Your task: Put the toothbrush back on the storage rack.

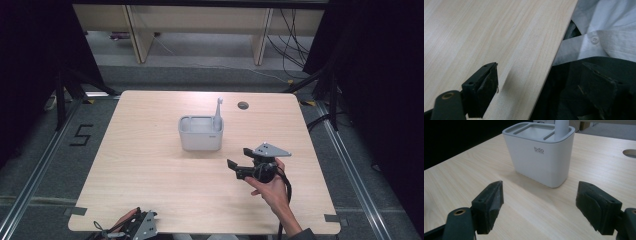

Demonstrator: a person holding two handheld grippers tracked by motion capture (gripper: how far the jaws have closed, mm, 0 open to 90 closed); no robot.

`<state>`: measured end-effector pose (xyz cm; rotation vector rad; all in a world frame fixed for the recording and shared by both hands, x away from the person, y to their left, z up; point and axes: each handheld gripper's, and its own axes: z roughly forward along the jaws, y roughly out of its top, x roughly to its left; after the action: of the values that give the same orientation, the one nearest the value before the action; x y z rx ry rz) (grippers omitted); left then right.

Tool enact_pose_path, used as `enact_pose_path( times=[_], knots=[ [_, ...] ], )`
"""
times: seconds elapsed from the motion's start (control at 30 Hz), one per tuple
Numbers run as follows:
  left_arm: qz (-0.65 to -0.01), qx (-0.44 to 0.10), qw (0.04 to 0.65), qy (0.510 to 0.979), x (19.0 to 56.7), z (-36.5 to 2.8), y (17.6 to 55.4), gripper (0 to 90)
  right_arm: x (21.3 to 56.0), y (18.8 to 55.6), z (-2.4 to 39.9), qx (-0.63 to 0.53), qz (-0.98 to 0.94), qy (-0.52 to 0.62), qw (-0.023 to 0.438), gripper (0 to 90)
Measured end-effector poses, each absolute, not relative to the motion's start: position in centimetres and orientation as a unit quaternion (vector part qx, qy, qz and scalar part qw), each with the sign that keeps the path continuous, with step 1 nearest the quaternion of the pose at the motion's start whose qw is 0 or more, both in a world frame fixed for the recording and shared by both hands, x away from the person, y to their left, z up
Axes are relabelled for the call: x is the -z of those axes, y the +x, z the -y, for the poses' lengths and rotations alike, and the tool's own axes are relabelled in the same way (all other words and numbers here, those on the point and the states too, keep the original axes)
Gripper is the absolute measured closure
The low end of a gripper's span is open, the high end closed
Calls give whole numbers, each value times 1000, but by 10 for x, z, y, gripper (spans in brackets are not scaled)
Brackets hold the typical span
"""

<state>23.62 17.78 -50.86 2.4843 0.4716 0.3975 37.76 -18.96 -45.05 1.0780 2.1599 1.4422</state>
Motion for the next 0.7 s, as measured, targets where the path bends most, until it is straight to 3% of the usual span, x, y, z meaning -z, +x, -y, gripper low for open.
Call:
enact_pose_path(
  times=[0.7],
  knots=[
    [-176, -148, 286, 930, 509, -178, 236, 153, 470, 353, 190, -497, -770, 375, 138, 209]
  ],
)
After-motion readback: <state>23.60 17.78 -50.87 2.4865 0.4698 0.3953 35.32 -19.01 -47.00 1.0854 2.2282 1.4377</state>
